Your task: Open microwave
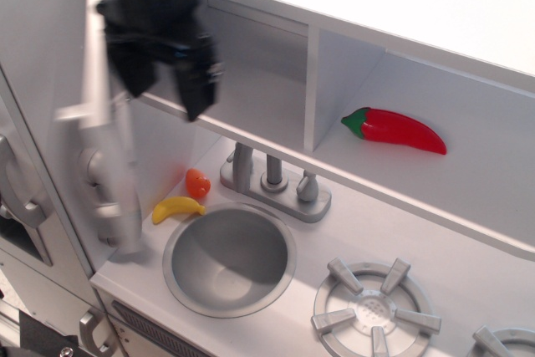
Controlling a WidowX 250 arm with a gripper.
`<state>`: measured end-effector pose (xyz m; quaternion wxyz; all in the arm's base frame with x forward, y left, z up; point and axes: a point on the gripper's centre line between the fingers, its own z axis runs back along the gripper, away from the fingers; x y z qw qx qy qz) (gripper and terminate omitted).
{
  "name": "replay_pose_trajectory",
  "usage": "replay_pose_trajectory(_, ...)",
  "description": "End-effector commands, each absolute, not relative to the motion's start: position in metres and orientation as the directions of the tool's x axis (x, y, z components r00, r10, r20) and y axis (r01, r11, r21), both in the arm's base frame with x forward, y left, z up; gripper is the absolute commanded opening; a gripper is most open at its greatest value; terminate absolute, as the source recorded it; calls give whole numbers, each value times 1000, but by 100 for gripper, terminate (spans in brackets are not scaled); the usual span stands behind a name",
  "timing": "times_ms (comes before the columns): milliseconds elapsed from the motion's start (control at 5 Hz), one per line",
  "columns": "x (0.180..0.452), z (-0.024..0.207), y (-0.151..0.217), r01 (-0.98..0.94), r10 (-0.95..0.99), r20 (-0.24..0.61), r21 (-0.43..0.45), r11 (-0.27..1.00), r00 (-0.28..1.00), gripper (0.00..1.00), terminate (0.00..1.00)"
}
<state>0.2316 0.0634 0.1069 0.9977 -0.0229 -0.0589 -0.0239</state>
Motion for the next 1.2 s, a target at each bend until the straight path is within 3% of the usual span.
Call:
replay_pose_trajectory(0, 201, 128, 99, 91, -89, 123, -14, 996, 988, 100, 0)
replay_pose_trajectory(600, 198, 172, 82, 89, -76, 125, -101, 991, 989, 100, 0)
replay_pose_trajectory(800, 198, 172, 82, 89, -76, 125, -101, 991, 989, 100, 0)
replay_pose_trajectory(1000, 198, 172, 82, 89, -76, 125, -101, 991, 989, 100, 100)
